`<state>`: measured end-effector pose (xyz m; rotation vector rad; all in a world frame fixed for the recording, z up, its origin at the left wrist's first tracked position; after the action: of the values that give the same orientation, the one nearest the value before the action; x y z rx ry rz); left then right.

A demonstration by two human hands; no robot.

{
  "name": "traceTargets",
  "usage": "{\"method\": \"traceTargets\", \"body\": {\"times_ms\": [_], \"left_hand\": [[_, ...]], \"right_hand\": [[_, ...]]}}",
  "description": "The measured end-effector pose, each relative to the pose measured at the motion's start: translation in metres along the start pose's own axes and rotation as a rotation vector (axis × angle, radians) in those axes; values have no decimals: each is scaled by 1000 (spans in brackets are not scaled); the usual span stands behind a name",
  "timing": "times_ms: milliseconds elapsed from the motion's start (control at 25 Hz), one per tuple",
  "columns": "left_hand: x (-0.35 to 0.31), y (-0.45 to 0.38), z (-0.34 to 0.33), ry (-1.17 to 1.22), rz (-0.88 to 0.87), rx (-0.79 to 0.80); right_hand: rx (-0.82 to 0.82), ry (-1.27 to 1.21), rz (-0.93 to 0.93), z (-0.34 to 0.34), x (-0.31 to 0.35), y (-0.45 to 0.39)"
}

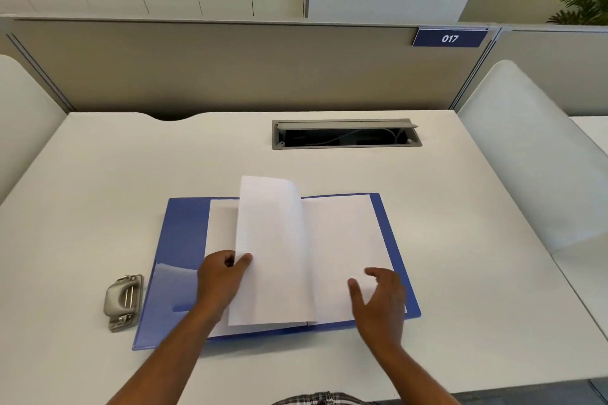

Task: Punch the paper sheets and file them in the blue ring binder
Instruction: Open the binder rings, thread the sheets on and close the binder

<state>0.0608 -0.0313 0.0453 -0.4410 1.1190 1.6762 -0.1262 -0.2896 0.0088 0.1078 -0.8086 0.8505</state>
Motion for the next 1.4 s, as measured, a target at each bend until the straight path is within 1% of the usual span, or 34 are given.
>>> {"method": "traceTargets", "body": {"times_ms": [80, 160, 320, 440, 560, 720, 800, 840, 880, 960, 1000, 1040, 1080, 1120, 1240, 1280, 1320, 1400], "left_hand": [[18, -12, 14, -17, 25, -34], [32, -21, 24, -52, 45, -63], [49, -28, 34, -144, 71, -140], [57, -29, 38, -195, 89, -180], [65, -34, 37, -192, 91, -186], [69, -33, 35, -156, 130, -179], [66, -27, 36, -101, 127, -210], [64, -23, 38, -83, 126, -258], [60, -20, 40, -108, 82, -339], [45, -10, 40, -218, -110, -488], [33, -2, 33, -209, -207, -490], [22, 7, 21, -138, -270, -417], [11, 16, 5, -39, -293, -290], [1, 26, -15, 42, -277, -137], [-21, 63, -81, 278, -113, 347], [-27, 75, -100, 329, -55, 462], [-33, 85, -115, 356, -18, 538], [-43, 94, -134, 346, 30, 596]], "right_hand": [[62, 175, -153, 2, -27, -6], [139, 278, -279, 5, -43, -8], [176, 353, -344, 6, -53, -11], [176, 336, -358, 7, -54, -12], [156, 313, -357, 10, -54, -13], [68, 144, -368, 17, -54, -14], [30, 90, -391, 23, -57, -17], [9, 74, -404, 27, -59, -19], [-11, 57, -409, 31, -60, -20], [-49, 6, -406, 36, -58, -21], [-70, -25, -404, 39, -56, -21], [-96, -55, -399, 40, -54, -21], [-124, -83, -393, 41, -51, -20], [-151, -115, -385, 42, -47, -19], [-185, -202, -338, 40, -28, -16], [-176, -224, -305, 39, -21, -14], [-158, -240, -253, 36, -14, -11], [-97, -269, -142, 30, 0, -4]]}}
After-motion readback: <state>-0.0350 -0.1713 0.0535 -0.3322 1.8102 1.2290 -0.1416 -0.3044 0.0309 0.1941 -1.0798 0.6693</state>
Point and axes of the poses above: each hand's wrist, its own y-axis away from the middle knuckle, its own z-axis out of the back of the hand, x = y × z, the point moved 4 cm from there along -y, towards the middle knuckle, and after that the axes turned 10 degrees about z, right-handed, at the moved point
